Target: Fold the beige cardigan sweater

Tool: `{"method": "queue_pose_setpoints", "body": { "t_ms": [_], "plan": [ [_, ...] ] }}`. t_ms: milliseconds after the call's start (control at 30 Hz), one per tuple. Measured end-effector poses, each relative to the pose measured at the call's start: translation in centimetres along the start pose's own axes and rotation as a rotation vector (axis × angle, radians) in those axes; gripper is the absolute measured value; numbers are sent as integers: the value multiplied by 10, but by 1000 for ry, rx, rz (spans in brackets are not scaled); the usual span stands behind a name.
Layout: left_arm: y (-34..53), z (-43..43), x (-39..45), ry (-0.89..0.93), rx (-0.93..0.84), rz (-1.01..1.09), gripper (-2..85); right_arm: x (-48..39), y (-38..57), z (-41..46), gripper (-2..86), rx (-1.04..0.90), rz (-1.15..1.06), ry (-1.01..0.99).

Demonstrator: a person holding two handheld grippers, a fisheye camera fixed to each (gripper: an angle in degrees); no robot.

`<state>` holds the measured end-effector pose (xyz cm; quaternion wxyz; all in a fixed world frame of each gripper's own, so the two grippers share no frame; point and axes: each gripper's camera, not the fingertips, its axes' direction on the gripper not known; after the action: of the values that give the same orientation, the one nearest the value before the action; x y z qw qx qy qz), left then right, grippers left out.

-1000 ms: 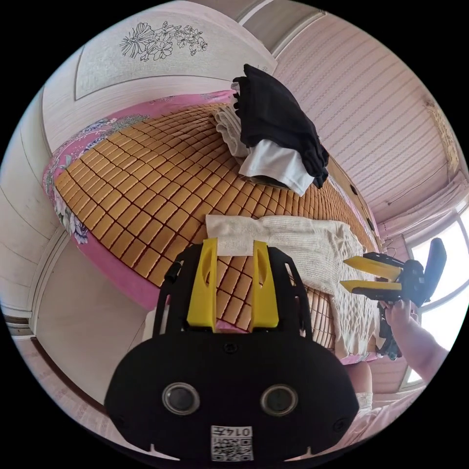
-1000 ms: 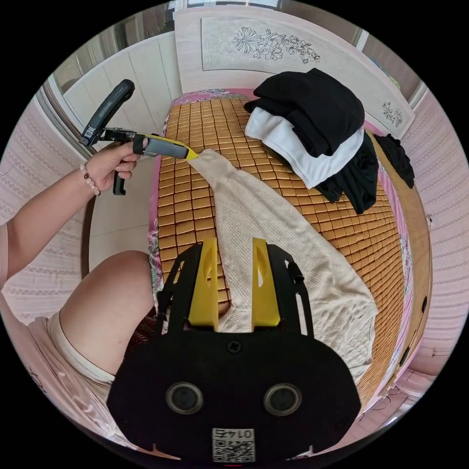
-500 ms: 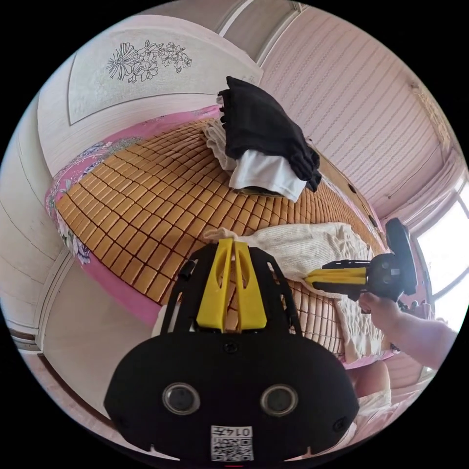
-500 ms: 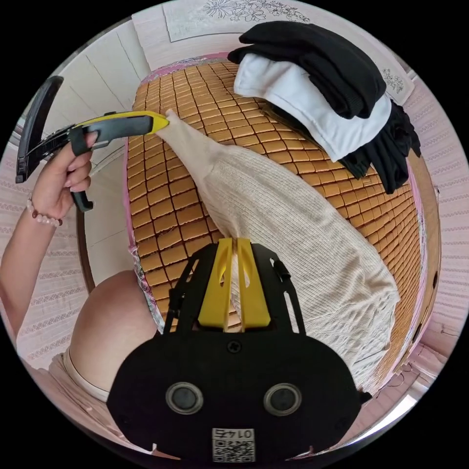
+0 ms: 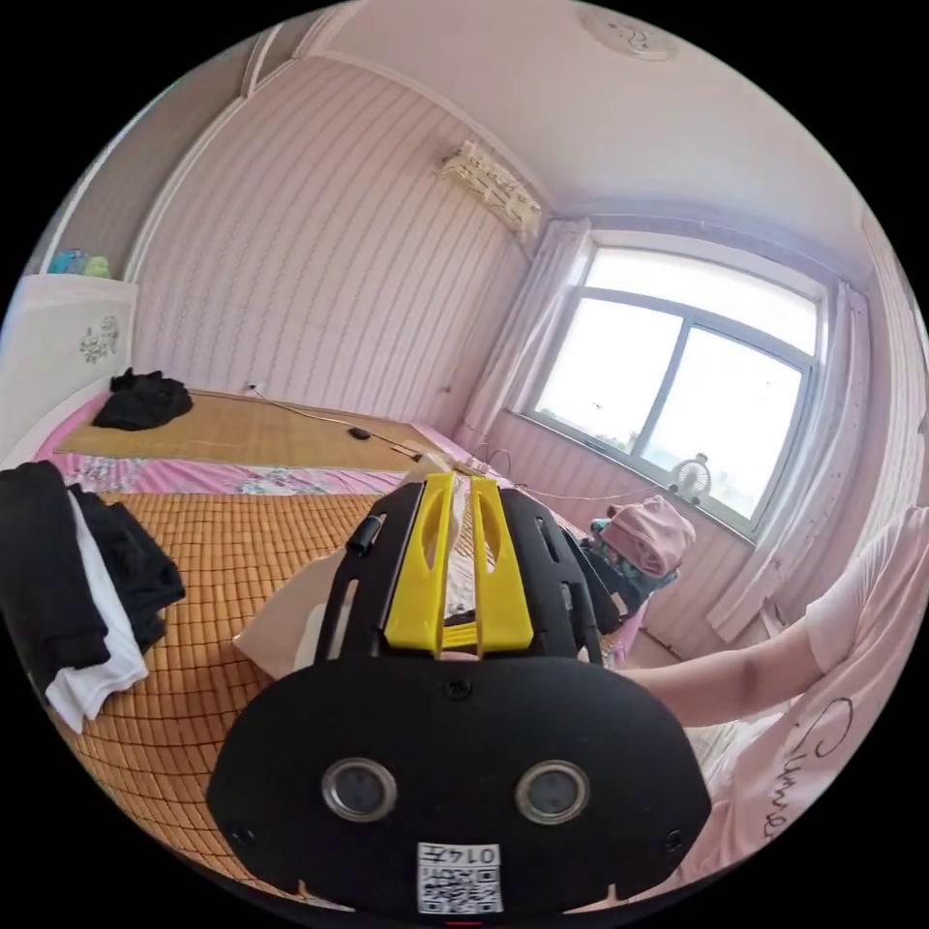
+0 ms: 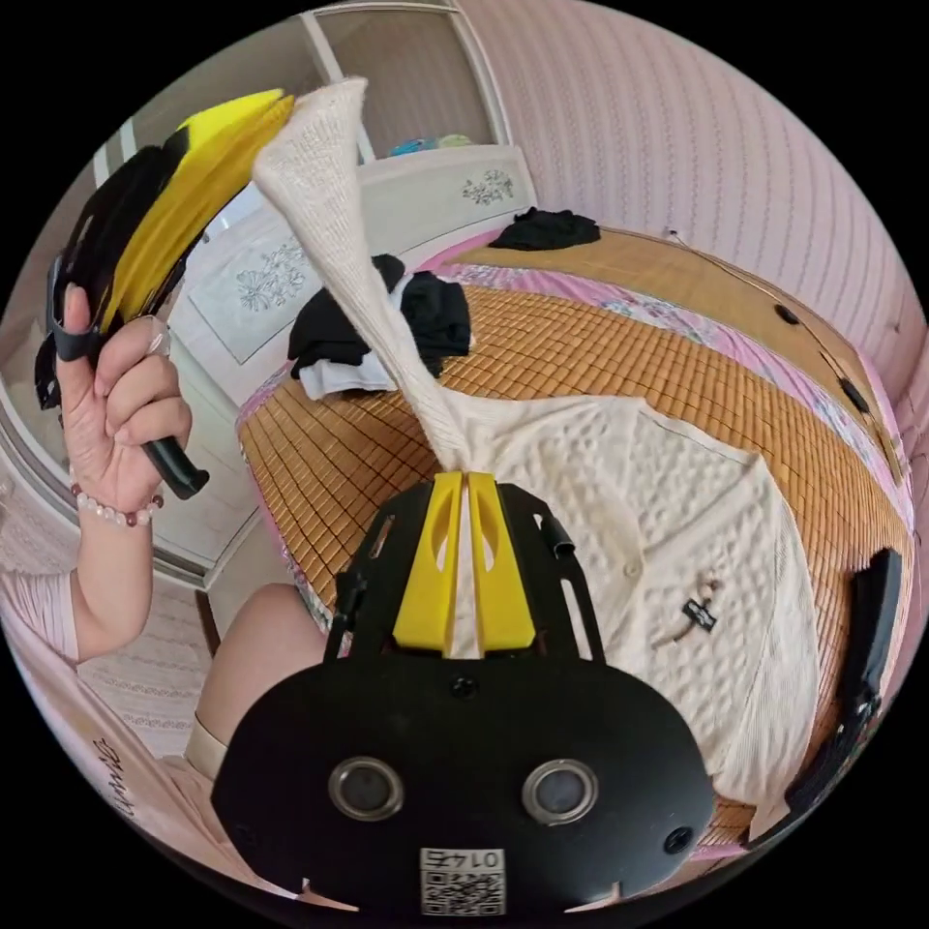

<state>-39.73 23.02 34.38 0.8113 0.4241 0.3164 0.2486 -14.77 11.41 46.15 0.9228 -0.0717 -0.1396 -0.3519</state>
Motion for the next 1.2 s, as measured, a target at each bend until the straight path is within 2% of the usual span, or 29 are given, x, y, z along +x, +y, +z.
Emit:
{"method": "queue_pose_setpoints", "body": {
  "t_ms": [133, 267, 400, 600, 733, 800, 867, 1000, 1133, 1200],
  "plan": [
    [20, 56, 23, 36, -117, -21, 66, 98, 75, -37, 38, -113, 266, 159],
    [77, 93, 18, -135, -375, -66, 60, 153, 128, -57, 84, -200, 416, 146],
    [105, 112, 10, -256, -564, -101, 64, 168, 124, -67, 95, -177, 421, 154],
    [96, 150, 18, -323, -699, -38, 72, 180, 67, -64, 112, -154, 337, 272],
    [102, 182, 19, -409, -846, 9, 62, 201, 52, -50, 50, -285, 379, 192],
    [97, 183, 23, -419, -826, 39, 7, 202, 49, -66, 32, -242, 375, 166],
    [89, 179, 25, -395, -808, 37, -4, 205, 44, -96, 24, -186, 358, 144],
    [62, 154, 47, -301, -629, 141, -9, 211, 30, -145, 18, -141, 324, 145],
    [53, 159, 51, -235, -648, 165, -10, 228, 18, -166, 13, -248, 325, 182],
    [56, 177, 46, -237, -741, 144, -9, 240, 22, -155, 9, -341, 362, 193]
  ]
}}
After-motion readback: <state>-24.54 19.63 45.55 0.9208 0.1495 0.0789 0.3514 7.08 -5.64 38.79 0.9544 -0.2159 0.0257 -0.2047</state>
